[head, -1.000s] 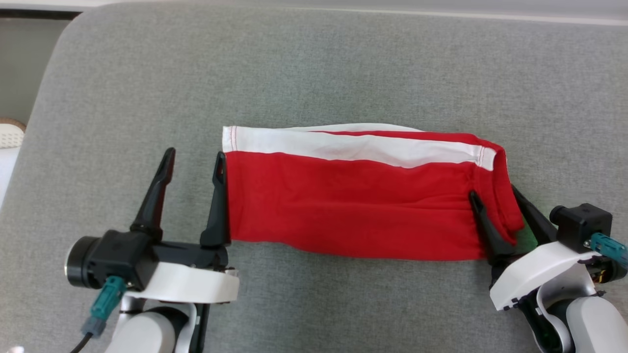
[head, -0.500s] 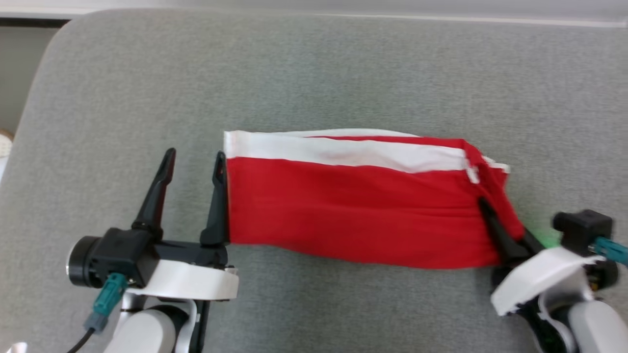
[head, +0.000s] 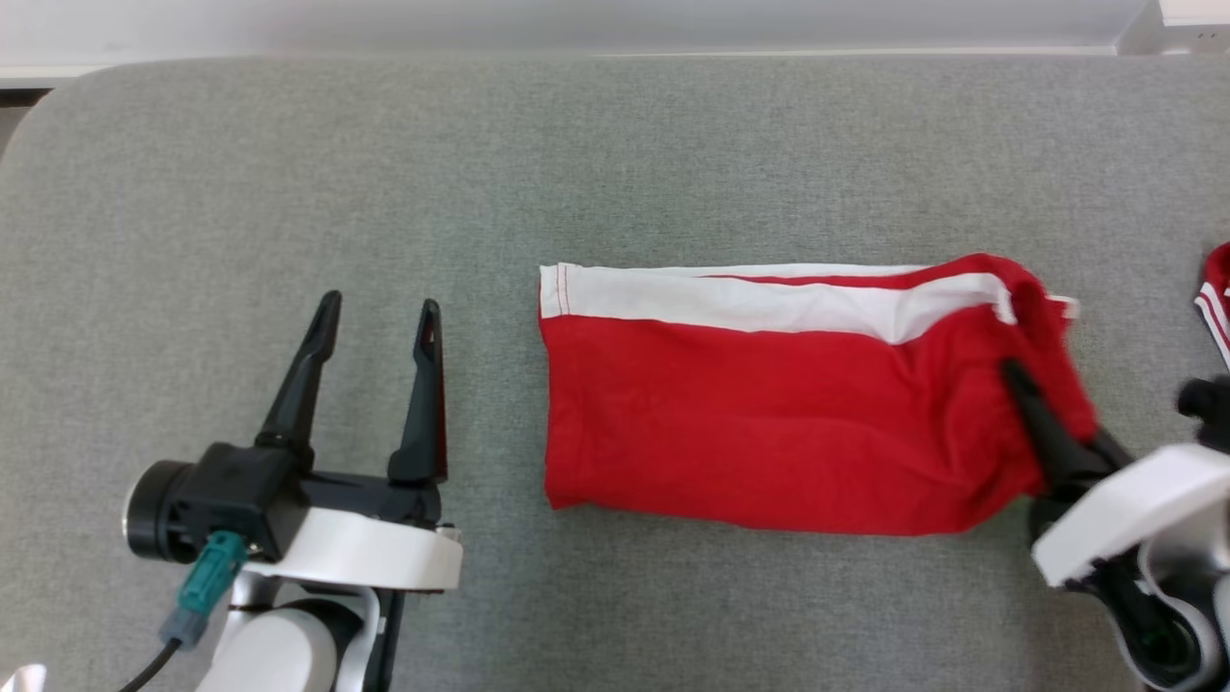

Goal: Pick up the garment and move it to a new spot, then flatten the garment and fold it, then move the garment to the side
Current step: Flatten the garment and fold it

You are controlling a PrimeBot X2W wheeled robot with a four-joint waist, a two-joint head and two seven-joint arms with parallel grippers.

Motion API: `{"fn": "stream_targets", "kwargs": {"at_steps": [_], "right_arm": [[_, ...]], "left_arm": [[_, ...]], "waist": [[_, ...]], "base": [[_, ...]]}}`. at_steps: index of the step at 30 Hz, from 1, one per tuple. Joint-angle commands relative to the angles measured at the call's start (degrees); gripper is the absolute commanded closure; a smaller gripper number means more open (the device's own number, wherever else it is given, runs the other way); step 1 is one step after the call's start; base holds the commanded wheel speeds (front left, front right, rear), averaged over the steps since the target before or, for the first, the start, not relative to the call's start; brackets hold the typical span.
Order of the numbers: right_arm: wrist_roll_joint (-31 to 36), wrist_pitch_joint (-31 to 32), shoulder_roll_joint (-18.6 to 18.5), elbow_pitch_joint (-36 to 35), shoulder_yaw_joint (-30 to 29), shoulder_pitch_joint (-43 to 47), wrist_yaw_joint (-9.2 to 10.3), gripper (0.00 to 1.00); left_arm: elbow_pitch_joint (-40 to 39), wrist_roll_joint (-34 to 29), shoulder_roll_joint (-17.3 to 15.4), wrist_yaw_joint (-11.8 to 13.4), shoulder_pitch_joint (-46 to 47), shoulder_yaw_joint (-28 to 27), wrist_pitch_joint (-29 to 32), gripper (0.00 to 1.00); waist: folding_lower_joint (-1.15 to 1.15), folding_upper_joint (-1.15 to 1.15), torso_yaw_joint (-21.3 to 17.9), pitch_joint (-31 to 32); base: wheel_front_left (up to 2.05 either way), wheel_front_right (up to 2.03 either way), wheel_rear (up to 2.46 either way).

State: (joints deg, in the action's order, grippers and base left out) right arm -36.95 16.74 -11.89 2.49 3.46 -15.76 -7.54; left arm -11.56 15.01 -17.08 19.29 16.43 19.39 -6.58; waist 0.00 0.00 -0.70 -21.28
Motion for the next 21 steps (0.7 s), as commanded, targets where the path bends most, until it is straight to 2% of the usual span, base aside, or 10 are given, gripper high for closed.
{"fn": "stream_targets", "kwargs": {"at_steps": [1,5,9,21], "right_arm": [[-2.8,2.7,0.9,-0.9,1.2,-1.3,0.14,1.00],[-10.2,9.1,3.6,-2.6,4.4,-3.2,0.14,1.00],[-16.2,12.5,6.4,-2.6,8.1,-5.9,0.14,1.00],[-20.4,8.8,8.9,7.1,20.9,-12.7,0.13,1.00]], "left_arm": [[-0.2,0.0,-0.3,0.0,0.0,0.2,0.3,0.00],[-0.3,0.0,0.0,0.0,0.7,0.6,0.5,0.00],[0.1,0.3,0.6,-0.1,1.1,1.1,0.2,0.00],[3.2,1.7,3.0,-1.0,3.0,2.7,-2.3,0.00]], "waist": [[0.00,0.00,0.2,-0.1],[0.00,0.00,1.5,-0.7],[0.00,0.00,3.2,-1.7],[0.00,0.00,8.8,-4.0]], "base": [[0.00,0.00,0.00],[0.00,0.00,0.00],[0.00,0.00,0.00],[0.00,0.00,0.00]]}}
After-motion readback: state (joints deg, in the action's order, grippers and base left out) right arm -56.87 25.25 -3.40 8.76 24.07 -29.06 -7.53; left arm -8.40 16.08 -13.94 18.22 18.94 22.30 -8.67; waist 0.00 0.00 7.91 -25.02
